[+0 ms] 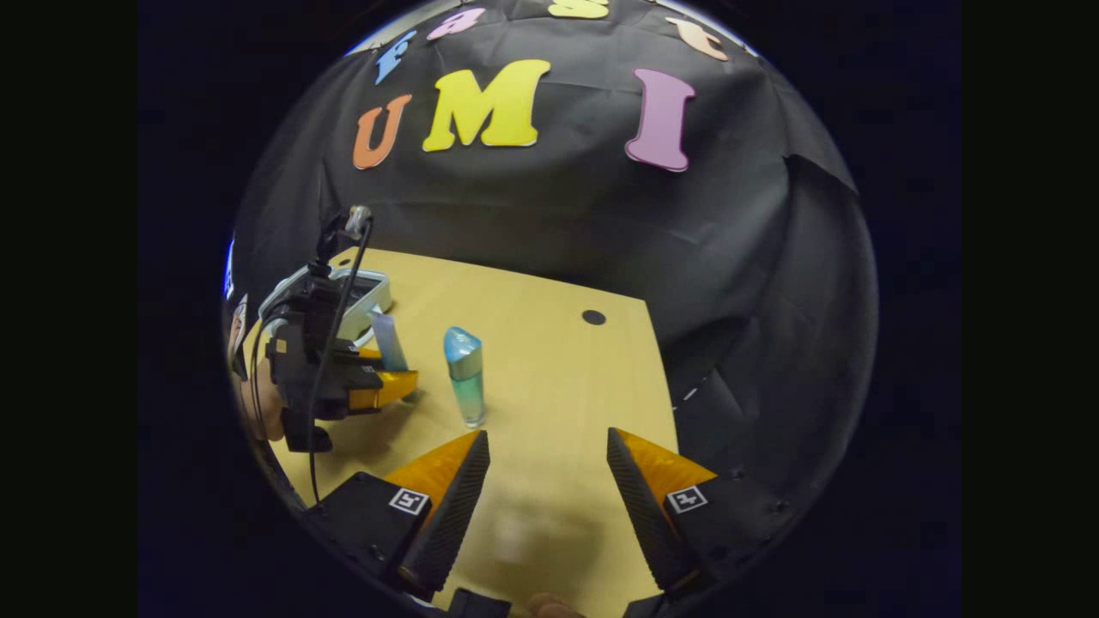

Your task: First open the suitcase, pack the skin care products into it, and then close the suitcase.

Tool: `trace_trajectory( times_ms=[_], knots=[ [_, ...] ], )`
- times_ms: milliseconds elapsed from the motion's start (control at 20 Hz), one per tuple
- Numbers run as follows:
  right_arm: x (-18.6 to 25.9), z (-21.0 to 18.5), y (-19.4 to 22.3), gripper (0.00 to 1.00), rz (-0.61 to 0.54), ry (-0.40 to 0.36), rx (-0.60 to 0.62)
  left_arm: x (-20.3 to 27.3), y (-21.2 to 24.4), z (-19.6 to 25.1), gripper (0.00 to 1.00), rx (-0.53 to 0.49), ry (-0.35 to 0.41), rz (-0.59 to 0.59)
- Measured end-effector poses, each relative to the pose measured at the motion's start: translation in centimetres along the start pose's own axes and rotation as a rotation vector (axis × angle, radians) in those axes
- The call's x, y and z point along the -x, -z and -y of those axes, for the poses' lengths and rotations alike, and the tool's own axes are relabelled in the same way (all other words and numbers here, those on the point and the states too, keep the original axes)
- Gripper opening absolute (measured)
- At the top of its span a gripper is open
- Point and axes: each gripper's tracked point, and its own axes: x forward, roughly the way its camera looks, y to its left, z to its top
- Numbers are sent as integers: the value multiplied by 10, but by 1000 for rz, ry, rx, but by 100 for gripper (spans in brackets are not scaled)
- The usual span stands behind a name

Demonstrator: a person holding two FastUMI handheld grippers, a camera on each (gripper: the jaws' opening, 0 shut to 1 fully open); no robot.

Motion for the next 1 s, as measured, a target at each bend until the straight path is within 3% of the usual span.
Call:
trace_trajectory(
  times_ms=[400, 750, 850, 1000],
  knots=[
    [-85, -68, -6, 82, 19, -118, -59, 106, -10, -17, 44, 12, -58, -29],
    [-120, -74, -11, 58, 36, -91, -52, 189, -10, -100, 44, 120, -235, -18],
    [-125, -75, -14, 39, 41, -77, -47, 204, -9, -133, 44, 132, -293, -16],
    [-121, -81, -12, 36, 15, -75, -58, 218, -16, -175, 43, 152, -346, -5]
  ],
)
